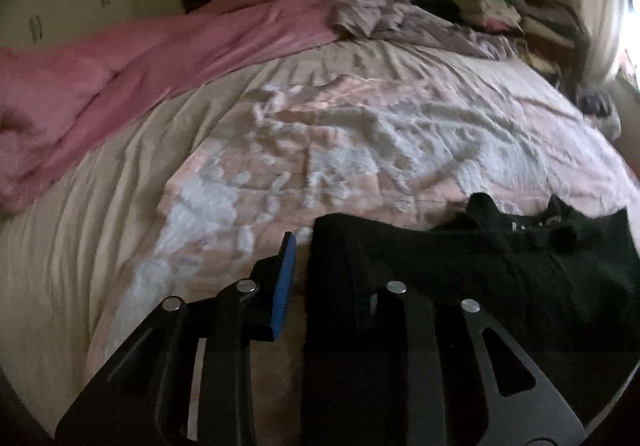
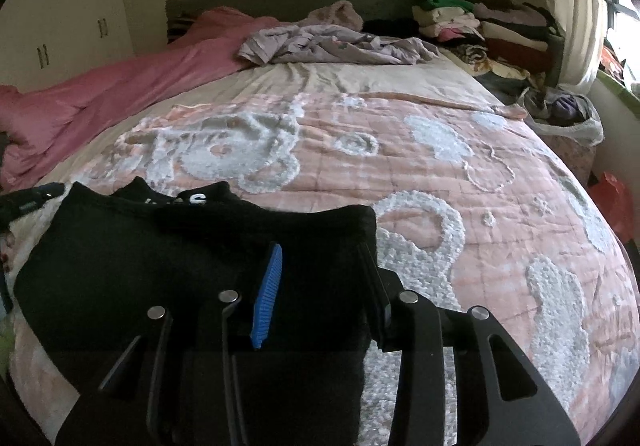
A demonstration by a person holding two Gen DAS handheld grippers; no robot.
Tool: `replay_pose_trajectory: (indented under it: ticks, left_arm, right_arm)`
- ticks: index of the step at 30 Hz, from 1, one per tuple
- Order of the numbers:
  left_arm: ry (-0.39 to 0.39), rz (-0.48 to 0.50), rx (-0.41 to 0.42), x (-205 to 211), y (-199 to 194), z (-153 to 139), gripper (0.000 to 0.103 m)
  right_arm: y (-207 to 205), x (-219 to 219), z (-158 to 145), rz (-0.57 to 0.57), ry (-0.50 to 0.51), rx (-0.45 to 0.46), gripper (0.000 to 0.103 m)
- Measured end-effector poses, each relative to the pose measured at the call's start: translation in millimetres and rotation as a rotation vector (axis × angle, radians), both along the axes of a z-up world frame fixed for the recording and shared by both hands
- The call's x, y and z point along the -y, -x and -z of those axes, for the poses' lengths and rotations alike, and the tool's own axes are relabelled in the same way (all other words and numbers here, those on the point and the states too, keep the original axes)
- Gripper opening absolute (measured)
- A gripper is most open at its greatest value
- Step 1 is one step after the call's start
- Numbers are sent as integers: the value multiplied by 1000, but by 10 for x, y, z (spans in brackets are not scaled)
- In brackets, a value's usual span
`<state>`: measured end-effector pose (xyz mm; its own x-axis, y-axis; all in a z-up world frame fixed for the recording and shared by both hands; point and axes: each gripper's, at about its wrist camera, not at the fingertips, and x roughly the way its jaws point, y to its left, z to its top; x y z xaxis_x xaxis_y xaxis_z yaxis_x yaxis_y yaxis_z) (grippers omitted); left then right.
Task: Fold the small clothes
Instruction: 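Lay the folded shirt on the bed and open both tools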
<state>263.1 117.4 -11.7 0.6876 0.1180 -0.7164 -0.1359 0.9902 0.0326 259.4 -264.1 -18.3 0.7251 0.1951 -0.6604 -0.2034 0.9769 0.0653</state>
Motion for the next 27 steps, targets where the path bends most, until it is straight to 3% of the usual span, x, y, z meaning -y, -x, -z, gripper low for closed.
replay_pose_trajectory:
  ticks: [3,8,15,18,19,20,21,27]
  left_arm:
    - [35,9,-10,-59,154,40,28]
    - [132,42,-54,-76,271,235,31]
    - [187,53,-72,-68,280,412,32]
    - [192,63,-61,-34,301,402,13]
    - [179,62,-52,-13,310,390,8]
    - [155,64,-41,20,333,378,6]
    - [141,64,-31,35,347,363,4]
    - [137,64,60,-9,458,131,4]
  right_arm:
    - [-17,18,19,11,13,-2,45]
    - [-53,44,78,19,9,-20,45]
    - [-168,98,238,28,-20,-72,45]
    - [-216,142,292,33,-39,-92,45]
    - [-228,142,310,25,-47,-102,40]
    - [-237,137,325,14,-55,-110,19]
    - [-237,126,328,-7,-67,-113,12]
    - [-124,73,88,-20,-46,17,8]
